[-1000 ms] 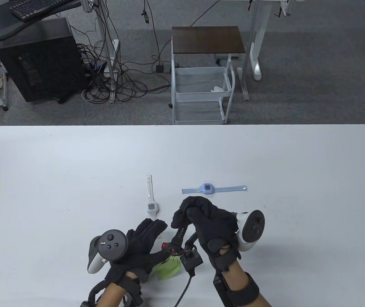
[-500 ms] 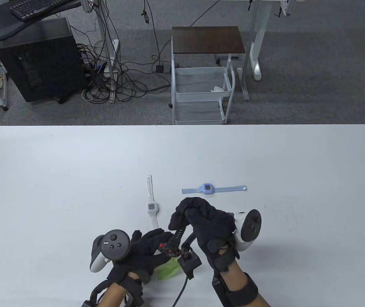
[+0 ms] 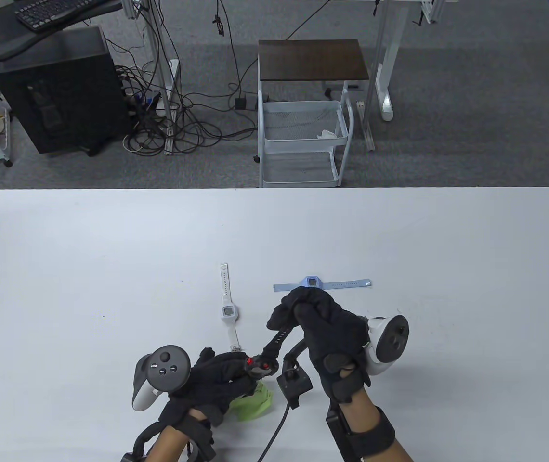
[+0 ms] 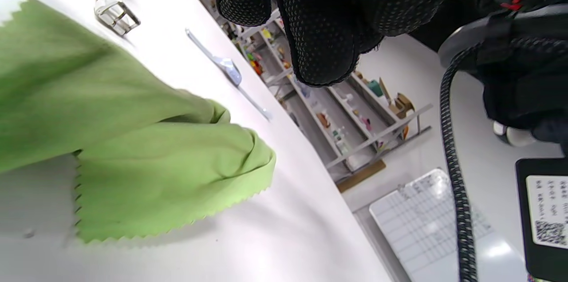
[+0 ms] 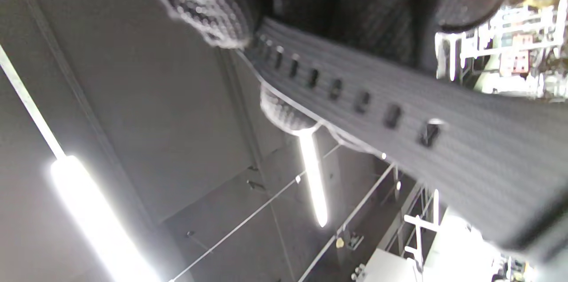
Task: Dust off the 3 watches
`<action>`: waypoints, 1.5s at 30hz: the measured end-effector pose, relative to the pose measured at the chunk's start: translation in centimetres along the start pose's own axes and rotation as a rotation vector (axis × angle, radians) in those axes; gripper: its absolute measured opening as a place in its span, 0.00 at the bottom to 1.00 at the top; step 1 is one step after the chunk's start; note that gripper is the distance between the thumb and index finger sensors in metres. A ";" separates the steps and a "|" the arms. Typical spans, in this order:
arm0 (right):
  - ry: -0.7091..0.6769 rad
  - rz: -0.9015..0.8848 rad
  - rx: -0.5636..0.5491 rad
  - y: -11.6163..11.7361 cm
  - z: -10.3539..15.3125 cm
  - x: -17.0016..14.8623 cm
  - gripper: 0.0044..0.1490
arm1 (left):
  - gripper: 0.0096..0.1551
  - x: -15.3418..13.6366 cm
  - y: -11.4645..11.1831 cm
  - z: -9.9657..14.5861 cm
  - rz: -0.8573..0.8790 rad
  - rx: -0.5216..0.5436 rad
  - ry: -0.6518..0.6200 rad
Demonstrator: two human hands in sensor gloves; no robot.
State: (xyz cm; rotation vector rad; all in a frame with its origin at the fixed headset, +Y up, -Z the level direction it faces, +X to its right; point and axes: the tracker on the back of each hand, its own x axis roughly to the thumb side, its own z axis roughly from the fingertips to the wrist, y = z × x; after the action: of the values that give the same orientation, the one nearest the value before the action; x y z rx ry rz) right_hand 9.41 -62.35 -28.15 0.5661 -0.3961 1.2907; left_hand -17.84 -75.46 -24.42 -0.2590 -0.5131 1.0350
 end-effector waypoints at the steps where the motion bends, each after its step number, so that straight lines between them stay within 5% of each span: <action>1: -0.003 -0.001 -0.013 -0.3 0.0 0.0 0.23 | 0.23 0.0 0.1 0.1 0.007 0.006 -0.004; 16: -0.009 0.091 -0.169 -5.9 0.8 -0.2 0.25 | 0.24 1.0 4.7 2.2 0.112 0.329 -0.149; 26: 0.181 0.256 -0.024 -7.6 4.3 -3.0 0.28 | 0.24 2.8 8.1 3.1 0.180 0.480 -0.190; 33: 0.301 0.415 0.209 -4.9 6.8 -5.4 0.25 | 0.24 5.7 11.1 2.5 0.135 0.545 -0.202; 36: 0.354 0.404 0.392 -2.8 7.7 -6.9 0.26 | 0.24 7.2 12.0 2.1 0.082 0.552 -0.212; 45: 0.362 0.561 0.653 3.6 8.7 -9.2 0.23 | 0.24 9.3 12.2 1.4 -0.059 0.561 -0.204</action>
State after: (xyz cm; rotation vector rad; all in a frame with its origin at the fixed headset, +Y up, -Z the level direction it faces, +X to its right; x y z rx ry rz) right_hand 4.00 -74.16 -25.81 0.7728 0.2077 2.0456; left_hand -23.92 -61.40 -25.93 0.3599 -0.3904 1.1105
